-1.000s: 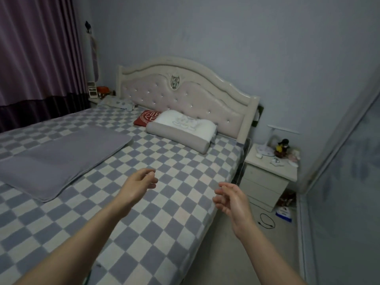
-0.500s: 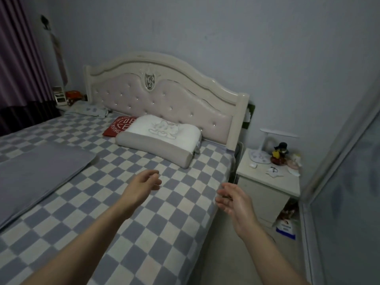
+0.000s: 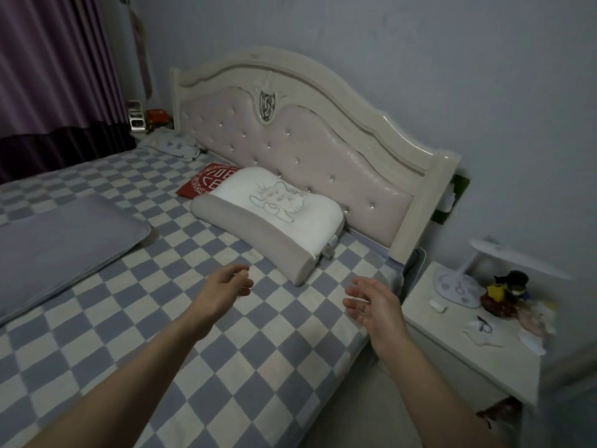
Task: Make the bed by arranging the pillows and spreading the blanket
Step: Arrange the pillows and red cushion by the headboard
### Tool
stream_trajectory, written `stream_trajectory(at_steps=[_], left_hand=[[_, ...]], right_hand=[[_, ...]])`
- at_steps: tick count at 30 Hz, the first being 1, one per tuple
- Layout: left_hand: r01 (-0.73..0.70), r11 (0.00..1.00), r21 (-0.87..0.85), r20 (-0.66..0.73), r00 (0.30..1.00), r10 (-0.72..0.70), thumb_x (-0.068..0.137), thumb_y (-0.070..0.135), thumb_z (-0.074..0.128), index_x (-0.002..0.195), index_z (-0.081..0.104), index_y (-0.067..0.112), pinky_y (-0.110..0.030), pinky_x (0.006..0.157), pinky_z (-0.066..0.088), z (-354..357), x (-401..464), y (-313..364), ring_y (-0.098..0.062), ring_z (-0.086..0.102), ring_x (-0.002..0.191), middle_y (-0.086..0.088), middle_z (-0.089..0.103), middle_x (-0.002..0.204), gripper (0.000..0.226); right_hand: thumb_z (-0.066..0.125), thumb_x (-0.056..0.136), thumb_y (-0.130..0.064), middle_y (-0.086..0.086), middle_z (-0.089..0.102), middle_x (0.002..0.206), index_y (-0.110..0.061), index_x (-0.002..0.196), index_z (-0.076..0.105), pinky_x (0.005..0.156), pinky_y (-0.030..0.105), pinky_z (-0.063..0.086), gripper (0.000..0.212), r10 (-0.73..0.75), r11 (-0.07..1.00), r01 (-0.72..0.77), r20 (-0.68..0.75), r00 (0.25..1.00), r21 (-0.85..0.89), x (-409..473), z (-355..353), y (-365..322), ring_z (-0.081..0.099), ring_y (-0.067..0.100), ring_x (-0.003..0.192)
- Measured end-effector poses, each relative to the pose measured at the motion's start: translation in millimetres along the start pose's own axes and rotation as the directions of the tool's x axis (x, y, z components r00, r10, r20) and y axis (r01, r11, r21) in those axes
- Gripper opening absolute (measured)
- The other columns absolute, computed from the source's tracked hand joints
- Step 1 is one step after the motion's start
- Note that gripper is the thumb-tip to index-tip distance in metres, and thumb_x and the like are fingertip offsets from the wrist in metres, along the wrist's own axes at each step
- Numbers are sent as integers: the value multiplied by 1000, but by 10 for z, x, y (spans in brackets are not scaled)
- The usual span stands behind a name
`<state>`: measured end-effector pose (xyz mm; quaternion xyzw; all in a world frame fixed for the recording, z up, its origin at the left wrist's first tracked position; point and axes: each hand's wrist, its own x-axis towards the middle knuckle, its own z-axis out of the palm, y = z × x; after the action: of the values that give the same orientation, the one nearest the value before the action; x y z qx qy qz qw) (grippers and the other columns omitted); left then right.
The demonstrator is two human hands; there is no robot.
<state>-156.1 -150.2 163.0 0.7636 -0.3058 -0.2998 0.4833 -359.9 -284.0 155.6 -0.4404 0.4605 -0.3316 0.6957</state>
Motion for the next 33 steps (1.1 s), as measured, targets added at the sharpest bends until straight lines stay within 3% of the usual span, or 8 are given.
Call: stream_trajectory(at_steps=[4, 8, 12, 14, 23, 27, 33], left_hand=[[9, 999, -33, -36, 999, -10, 99, 26, 38, 131, 48, 9, -29, 83, 44, 164, 660, 90, -18, 59, 97, -8, 61, 112, 37], [15, 997, -76, -2, 1000, -15, 99, 22, 39, 127, 50, 8, -20, 68, 43, 376, 1220, 244, -11, 59, 85, -10, 62, 108, 33], [64, 994, -91, 32, 998, -62, 99, 24, 38, 127, 50, 12, -29, 82, 42, 507, 1652, 288, -13, 59, 89, -9, 62, 111, 32], [73, 995, -70, 33, 997, -70, 100, 25, 37, 127, 49, 14, -30, 83, 42, 530, 1844, 261, -12, 59, 91, -8, 61, 112, 32], [204, 978, 43, -130, 972, -197, 99, 20, 38, 126, 51, 8, -32, 86, 45, 504, 2488, 110, -25, 59, 101, -13, 61, 112, 33], [279, 958, 66, -204, 944, -261, 98, 22, 40, 125, 53, 9, -35, 91, 46, 711, 2939, 88, -24, 61, 98, -13, 63, 112, 32], [390, 921, -4, -264, 888, -377, 98, 21, 40, 129, 49, 8, -27, 81, 41, 1075, 3594, -65, -19, 59, 95, -10, 61, 109, 34]], right_hand=[[52, 93, -15, 10, 62, 91, -11, 98, 60, 66, 28, 49, 10, 33, 999, -34, -21, 999, -39, 620, 38, -91, 59, 22, 77], [53, 92, -14, 8, 61, 86, -12, 91, 60, 65, 28, 48, 8, 36, 998, -39, -47, 998, -55, 1161, 69, -296, 59, 22, 73], [54, 93, -15, 9, 62, 87, -8, 100, 61, 67, 29, 50, 13, 54, 996, -58, -71, 996, -61, 1678, 75, -395, 60, 24, 76], [53, 93, -14, 9, 62, 86, -8, 96, 62, 67, 30, 49, 10, 89, 994, -92, -57, 994, -62, 1964, 110, -392, 60, 24, 75], [56, 90, -13, 9, 62, 80, -8, 87, 60, 64, 28, 49, 6, 298, 942, -281, 75, 952, -183, 3368, 459, -311, 59, 20, 67], [55, 90, -13, 8, 59, 78, -9, 88, 57, 65, 28, 47, 5, 370, 916, -333, 148, 917, -225, 4025, 660, -247, 57, 20, 67], [52, 92, -15, 5, 57, 74, -8, 81, 56, 59, 25, 41, 13, 444, 859, -410, 49, 895, -306, 5022, 703, -36, 53, 15, 64]])
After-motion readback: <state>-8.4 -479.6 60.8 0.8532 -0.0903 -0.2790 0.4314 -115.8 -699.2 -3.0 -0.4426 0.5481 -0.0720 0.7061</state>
